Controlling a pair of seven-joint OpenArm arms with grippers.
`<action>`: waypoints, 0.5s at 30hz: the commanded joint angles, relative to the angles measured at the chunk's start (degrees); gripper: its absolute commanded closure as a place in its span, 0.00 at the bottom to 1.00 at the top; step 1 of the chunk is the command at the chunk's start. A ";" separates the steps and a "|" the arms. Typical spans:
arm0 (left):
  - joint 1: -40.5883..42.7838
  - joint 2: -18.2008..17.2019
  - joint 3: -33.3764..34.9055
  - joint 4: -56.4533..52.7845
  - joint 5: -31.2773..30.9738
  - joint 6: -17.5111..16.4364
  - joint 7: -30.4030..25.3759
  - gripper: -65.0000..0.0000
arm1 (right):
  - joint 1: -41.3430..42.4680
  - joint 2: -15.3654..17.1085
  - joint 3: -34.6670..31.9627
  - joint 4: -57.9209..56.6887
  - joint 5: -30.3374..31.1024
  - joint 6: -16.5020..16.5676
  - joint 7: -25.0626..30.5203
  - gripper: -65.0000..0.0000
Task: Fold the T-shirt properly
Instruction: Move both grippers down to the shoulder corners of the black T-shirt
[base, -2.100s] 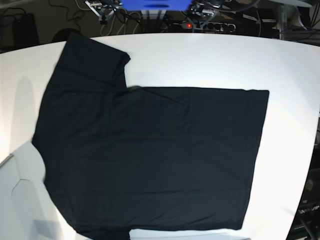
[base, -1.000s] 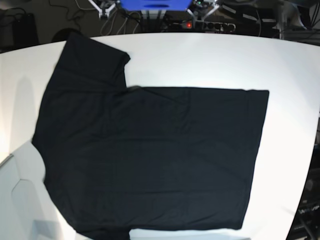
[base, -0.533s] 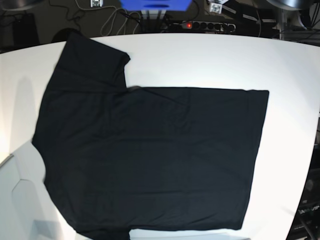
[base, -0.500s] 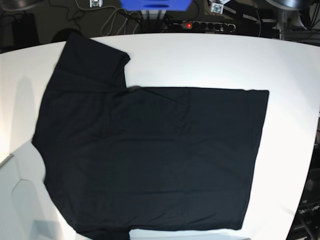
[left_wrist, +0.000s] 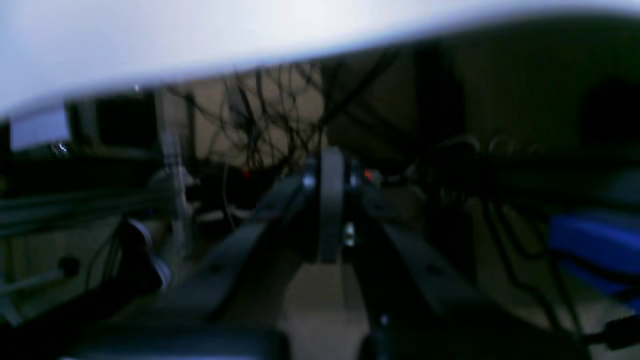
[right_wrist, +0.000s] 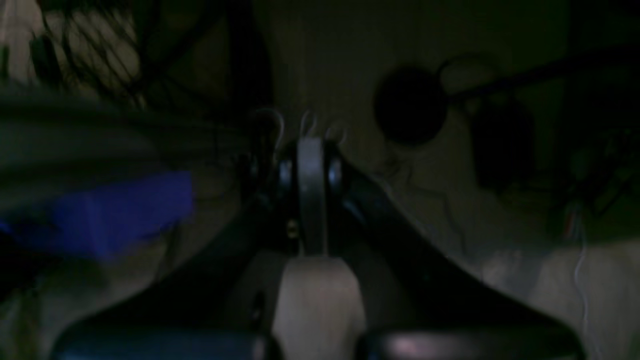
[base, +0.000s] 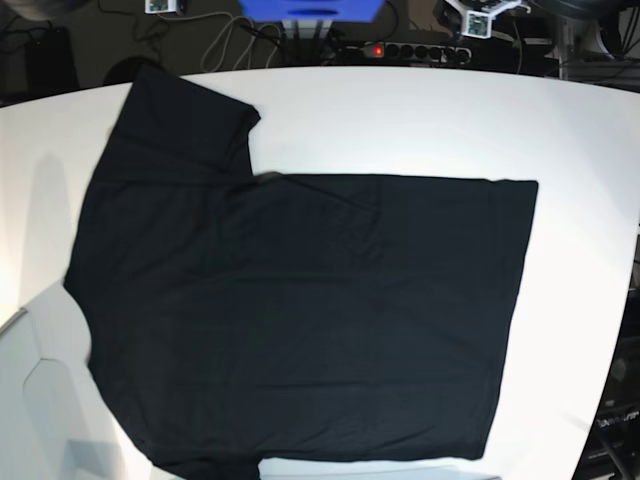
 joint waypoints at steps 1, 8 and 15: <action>1.53 -0.22 -0.71 2.41 0.05 0.25 -1.21 1.00 | -1.41 -0.03 0.05 2.47 0.03 0.73 1.21 1.00; -3.65 -1.98 -3.52 6.10 0.05 0.16 -1.21 1.00 | 2.64 -0.03 0.14 5.99 -0.06 0.73 1.21 1.00; -11.30 -5.05 -3.96 6.98 -7.59 0.07 5.56 1.00 | 7.65 -0.73 1.55 6.07 -0.06 0.73 0.68 0.90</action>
